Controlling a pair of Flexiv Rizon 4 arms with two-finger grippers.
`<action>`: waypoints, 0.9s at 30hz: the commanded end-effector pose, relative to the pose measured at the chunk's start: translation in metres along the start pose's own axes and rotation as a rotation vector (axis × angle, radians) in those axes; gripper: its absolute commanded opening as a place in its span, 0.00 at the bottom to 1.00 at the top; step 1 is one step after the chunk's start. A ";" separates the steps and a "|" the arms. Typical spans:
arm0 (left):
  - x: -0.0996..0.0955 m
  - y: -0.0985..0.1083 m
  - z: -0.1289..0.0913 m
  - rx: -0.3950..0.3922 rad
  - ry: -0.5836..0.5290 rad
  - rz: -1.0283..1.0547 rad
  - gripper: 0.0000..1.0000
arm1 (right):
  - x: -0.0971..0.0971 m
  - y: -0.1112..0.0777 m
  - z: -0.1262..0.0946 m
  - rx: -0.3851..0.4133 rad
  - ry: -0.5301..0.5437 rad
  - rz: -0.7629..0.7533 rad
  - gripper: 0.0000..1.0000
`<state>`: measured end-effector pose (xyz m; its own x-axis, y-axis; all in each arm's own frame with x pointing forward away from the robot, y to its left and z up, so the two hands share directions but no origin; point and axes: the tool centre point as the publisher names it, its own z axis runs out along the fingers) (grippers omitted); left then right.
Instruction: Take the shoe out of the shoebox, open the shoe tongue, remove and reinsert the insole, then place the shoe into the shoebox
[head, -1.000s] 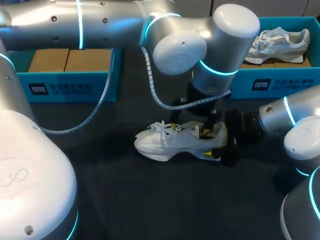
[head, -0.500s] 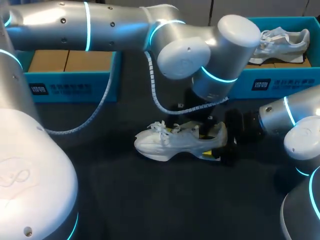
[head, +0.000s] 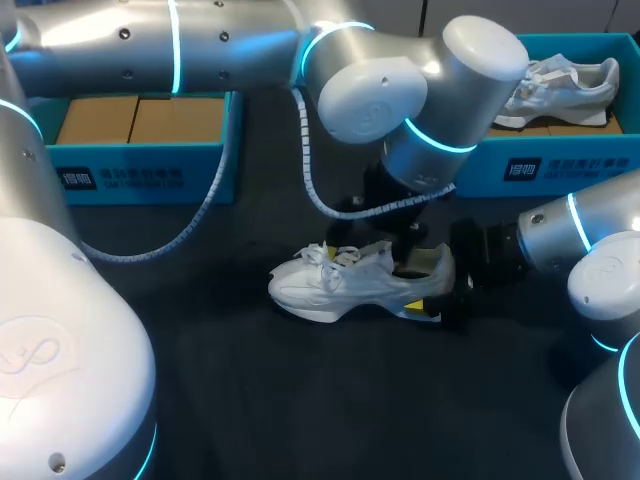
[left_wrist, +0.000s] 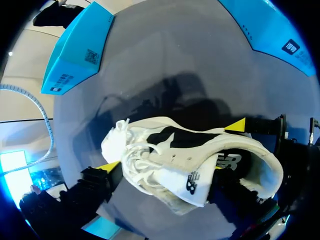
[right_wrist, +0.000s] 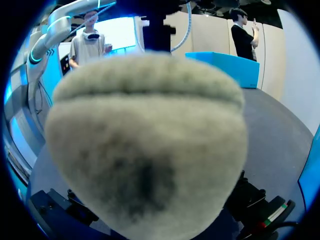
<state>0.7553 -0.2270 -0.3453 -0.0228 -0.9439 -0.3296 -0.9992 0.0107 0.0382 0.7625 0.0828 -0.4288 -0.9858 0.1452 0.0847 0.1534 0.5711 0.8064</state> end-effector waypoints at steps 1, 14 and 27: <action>-0.013 0.003 -0.006 0.010 0.016 0.003 0.47 | 0.000 -0.001 0.004 0.007 -0.002 0.002 0.00; -0.049 0.014 -0.019 -0.062 0.124 0.076 0.00 | 0.000 -0.001 0.004 0.007 -0.002 0.002 0.00; -0.080 0.023 0.003 -0.054 0.130 0.036 0.00 | 0.000 -0.001 0.004 0.007 -0.002 0.002 0.00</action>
<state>0.7410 -0.1623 -0.3181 -0.0605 -0.9632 -0.2617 -0.9928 0.0308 0.1160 0.7625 0.0828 -0.4287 -0.9858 0.1451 0.0847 0.1533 0.5711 0.8064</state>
